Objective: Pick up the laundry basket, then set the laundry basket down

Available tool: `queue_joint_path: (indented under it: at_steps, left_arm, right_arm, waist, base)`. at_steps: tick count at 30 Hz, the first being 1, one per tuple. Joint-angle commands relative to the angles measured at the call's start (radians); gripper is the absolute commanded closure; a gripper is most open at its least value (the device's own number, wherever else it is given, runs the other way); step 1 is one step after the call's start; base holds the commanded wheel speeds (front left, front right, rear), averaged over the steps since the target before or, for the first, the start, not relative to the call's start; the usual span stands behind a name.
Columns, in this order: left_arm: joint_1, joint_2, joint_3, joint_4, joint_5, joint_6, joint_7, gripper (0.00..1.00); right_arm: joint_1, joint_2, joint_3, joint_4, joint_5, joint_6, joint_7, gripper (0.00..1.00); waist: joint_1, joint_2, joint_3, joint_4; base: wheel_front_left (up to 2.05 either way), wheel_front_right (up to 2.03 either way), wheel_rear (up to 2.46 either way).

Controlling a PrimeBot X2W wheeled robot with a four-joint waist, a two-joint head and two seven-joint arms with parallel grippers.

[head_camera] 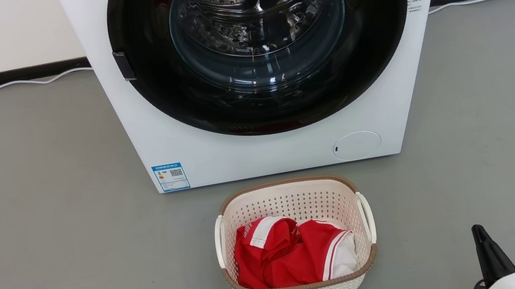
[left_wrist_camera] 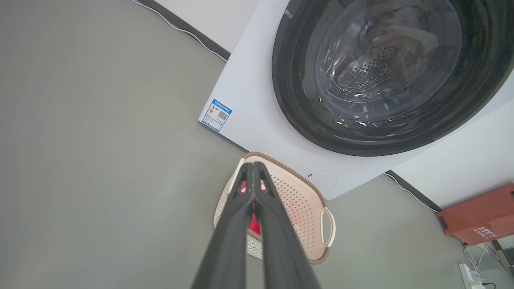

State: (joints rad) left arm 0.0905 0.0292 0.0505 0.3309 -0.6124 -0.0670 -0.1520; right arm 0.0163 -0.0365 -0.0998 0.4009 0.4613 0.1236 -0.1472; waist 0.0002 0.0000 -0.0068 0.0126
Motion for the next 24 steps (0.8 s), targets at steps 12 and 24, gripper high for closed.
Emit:
queue_joint_path:
  at_steps: [12, 24]
  left_arm:
    - [-0.077, 0.008, 0.021, -0.036, -0.158, -0.016, 0.04, 1.0]
    - [-0.096, 0.01, 0.028, -0.044, -0.29, -0.024, 0.076, 1.0]
  right_arm:
    - [-0.057, -0.009, -0.003, -0.048, 0.184, 0.003, 0.041, 1.0]
    - [-0.068, -0.009, -0.004, -0.065, 0.335, 0.003, 0.075, 1.0]
  waist:
    - [-0.0001, 0.0, 0.001, -0.002]
    - [-0.0001, 0.0, 0.003, -0.004]
  base:
    - [0.0, 0.0, 0.0]
    - [0.0, 0.0, 0.0]
